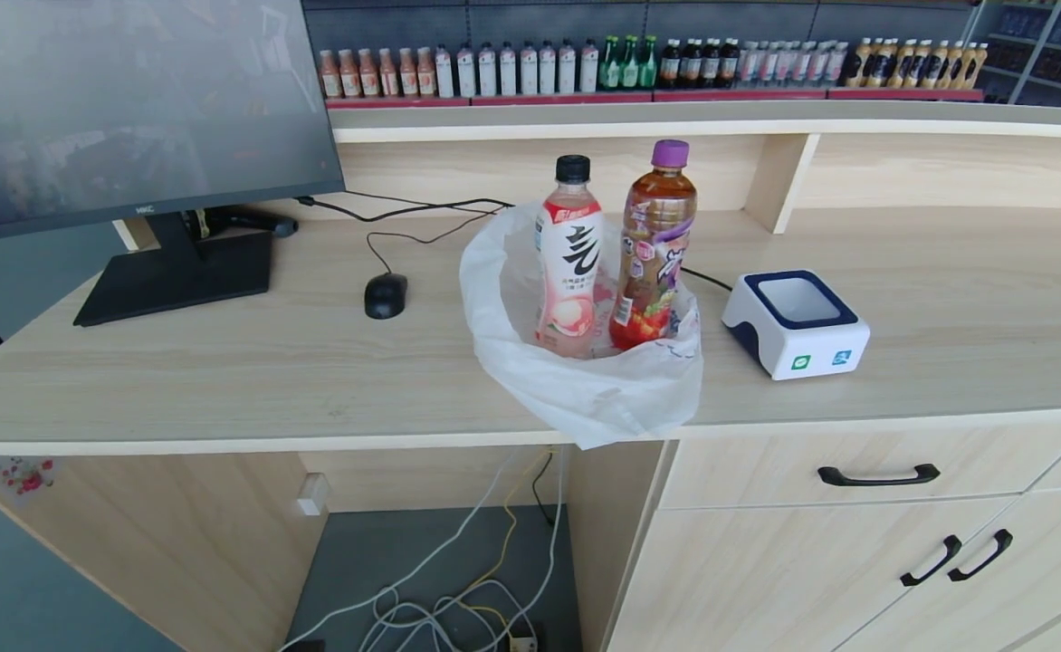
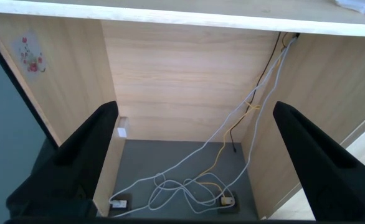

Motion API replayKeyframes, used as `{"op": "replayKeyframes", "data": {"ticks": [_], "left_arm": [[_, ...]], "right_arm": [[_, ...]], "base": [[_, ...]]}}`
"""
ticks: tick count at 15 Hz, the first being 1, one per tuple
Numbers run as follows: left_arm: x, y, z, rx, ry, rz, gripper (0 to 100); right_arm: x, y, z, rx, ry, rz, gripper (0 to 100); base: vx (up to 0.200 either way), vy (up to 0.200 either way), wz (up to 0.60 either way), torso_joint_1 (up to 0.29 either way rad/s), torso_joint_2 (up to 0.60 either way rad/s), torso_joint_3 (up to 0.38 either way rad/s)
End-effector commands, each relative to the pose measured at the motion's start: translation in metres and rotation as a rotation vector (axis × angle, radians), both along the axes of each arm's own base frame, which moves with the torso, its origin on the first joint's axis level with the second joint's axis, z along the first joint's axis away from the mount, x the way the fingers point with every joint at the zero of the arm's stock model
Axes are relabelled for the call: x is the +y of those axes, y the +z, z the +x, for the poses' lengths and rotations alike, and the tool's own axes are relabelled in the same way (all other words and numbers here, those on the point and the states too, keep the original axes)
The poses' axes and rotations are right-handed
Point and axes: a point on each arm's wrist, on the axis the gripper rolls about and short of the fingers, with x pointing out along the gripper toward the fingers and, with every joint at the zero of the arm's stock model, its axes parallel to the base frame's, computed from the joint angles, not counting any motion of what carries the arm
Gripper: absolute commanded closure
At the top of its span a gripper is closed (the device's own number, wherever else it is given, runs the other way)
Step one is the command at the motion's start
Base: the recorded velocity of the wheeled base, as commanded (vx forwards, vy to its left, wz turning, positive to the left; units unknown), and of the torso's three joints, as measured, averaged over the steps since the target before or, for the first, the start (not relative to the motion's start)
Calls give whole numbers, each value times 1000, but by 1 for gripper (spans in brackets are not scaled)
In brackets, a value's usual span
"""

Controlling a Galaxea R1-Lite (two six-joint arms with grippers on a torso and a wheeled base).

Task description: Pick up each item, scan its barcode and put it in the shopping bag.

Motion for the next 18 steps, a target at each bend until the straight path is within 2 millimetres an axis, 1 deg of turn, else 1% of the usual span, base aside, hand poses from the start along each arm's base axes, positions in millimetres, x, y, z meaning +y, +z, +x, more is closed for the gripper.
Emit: {"op": "replayKeyframes", "data": {"ticks": [1,18], "left_arm": [[0,0,0,0,0,1,0],[0,0,0,0,0,1,0]], "right_arm": [[0,0,0,2,0,-1,0],[0,0,0,4,0,-1,0]], "base": [[0,-200,0,2,2,2],[0,-200,0,2,2,4]]}}
